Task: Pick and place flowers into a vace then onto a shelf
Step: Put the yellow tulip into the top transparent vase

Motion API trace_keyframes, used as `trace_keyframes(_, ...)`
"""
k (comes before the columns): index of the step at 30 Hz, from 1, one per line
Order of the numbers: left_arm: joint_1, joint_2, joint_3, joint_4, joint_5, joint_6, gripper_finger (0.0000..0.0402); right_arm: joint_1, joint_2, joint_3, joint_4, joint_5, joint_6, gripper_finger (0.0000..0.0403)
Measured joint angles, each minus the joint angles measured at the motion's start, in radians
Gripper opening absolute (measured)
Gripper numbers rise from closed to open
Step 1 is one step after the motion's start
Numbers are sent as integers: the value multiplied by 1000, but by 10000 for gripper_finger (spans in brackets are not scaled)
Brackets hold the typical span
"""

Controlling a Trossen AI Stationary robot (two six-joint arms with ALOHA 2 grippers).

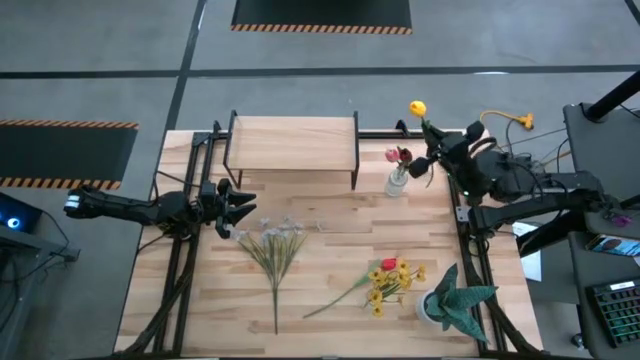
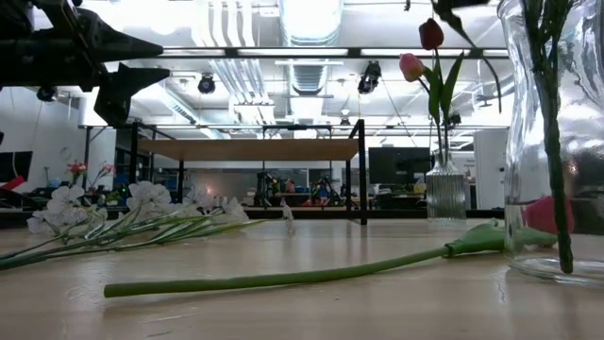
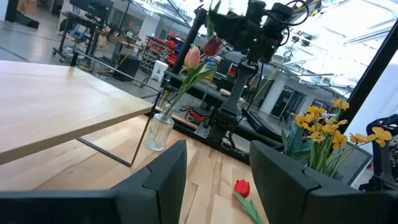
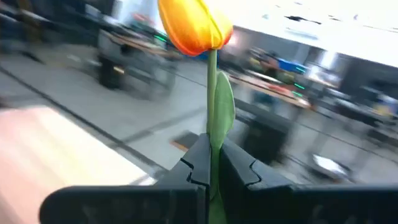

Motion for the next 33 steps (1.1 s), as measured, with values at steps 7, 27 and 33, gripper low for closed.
trace_keyframes(7, 0, 0, 0, 0, -3, 0, 159, -143, 17, -81, 28, 18, 215, 8)
trace_keyframes(27, 0, 0, 0, 0, -6, 0, 159, -323, 83, -207, 443, -271, 91, 8)
trace_keyframes(33, 0, 0, 0, 0, -6, 0, 159, -326, 126, -208, 490, -272, 77, 8)
